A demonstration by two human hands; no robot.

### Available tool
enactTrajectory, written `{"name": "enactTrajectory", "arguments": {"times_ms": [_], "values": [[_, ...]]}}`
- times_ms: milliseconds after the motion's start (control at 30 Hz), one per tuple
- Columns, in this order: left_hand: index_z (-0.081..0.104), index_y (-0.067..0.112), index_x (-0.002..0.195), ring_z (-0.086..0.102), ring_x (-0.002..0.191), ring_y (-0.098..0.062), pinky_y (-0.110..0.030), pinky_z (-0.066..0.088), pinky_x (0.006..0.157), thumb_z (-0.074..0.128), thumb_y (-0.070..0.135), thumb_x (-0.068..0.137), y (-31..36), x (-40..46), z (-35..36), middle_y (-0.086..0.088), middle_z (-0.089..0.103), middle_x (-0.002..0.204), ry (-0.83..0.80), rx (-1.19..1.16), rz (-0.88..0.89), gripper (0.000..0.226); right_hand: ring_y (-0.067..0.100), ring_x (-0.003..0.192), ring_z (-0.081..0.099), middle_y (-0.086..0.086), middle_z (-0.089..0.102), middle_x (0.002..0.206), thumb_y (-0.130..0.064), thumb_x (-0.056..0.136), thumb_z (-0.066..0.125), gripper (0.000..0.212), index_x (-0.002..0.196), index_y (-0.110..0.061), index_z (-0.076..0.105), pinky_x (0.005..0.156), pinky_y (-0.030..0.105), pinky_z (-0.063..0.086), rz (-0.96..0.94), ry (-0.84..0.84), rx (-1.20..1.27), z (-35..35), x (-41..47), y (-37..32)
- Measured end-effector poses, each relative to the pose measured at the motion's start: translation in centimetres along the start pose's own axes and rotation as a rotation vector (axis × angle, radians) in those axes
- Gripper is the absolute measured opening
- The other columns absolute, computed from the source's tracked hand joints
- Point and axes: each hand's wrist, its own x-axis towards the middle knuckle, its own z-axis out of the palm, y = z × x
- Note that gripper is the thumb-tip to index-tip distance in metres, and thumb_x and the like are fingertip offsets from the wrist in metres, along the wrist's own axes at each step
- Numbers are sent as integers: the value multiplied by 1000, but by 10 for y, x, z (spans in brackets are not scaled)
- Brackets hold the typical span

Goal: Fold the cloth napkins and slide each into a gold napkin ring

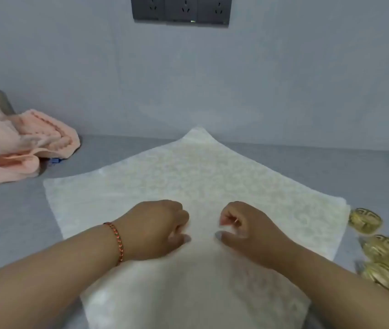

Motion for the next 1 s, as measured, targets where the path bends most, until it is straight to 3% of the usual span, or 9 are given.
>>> {"name": "enactTrajectory", "arguments": {"times_ms": [100, 133, 200, 300, 433, 733, 800, 900, 1000], "values": [[56, 33, 119, 42, 119, 0, -20, 33, 104, 52, 56, 89, 0, -22, 15, 19, 49, 125, -52, -101, 110, 38, -3, 92, 48, -19, 52, 97, -47, 83, 63, 23, 99, -33, 54, 80, 14, 39, -109, -105, -100, 5, -15, 7], [48, 37, 133, 30, 133, 5, -18, 19, 114, 50, 60, 89, 1, -29, 19, 22, 39, 141, -97, -131, 128, 50, -4, 95, 47, -21, 52, 100, -48, 84, 62, 25, 103, -34, 54, 82, 15, 39, -122, -130, -110, 3, -19, 7], [20, 44, 149, -7, 143, 9, -22, -8, 119, 39, 66, 89, 13, -41, 26, 24, 4, 157, -236, -131, 121, 67, -7, 102, 46, -25, 52, 106, -49, 84, 62, 28, 107, -35, 55, 88, 15, 39, -163, -151, -131, 4, -28, 6], [-9, 48, 148, -30, 138, 5, -34, -16, 118, 21, 73, 86, 27, -52, 41, 19, -23, 156, -282, -24, 94, 74, -14, 113, 37, -30, 45, 125, -51, 86, 61, 42, 124, -36, 52, 95, 3, 28, -203, -205, -181, 2, -44, 4], [-10, 49, 147, -28, 139, 4, -32, -17, 118, 12, 75, 81, 37, -50, 45, 18, -21, 157, -255, -3, 29, 74, -20, 123, 21, -36, 29, 136, -55, 86, 59, 56, 137, -41, 41, 93, -5, 15, -211, -262, -212, -1, -70, 2], [1, 48, 149, -17, 145, -1, -37, -12, 119, 21, 66, 93, 64, -42, 47, 16, -10, 160, -207, -65, -64, 62, -14, 121, 32, -30, 46, 124, -46, 78, 72, 42, 116, -39, 57, 103, 9, 26, -336, -411, -235, -13, -113, -20], [11, 48, 149, -12, 145, 2, -37, -10, 120, 30, 61, 95, 68, -41, 45, 17, -2, 160, -174, -168, -54, 59, -8, 113, 38, -25, 52, 113, -43, 80, 71, 25, 101, -35, 62, 98, 16, 34, -338, -399, -222, -13, -113, -23], [32, 43, 145, 2, 143, 7, -34, -4, 121, 47, 48, 96, 74, -44, 39, 19, 16, 158, -145, -354, -41, 51, -8, 99, 40, -21, 53, 97, -32, 86, 66, 5, 90, -30, 62, 84, 11, 35, -328, -417, -218, -11, -112, -28], [54, 41, 131, 21, 139, 9, -22, 13, 119, 61, 37, 92, 81, -54, 31, 22, 33, 151, -151, -497, -62, 39, -3, 89, 44, -17, 51, 91, -20, 89, 60, 7, 86, -26, 60, 79, 16, 39, -259, -467, -186, -10, -110, -31]]}}
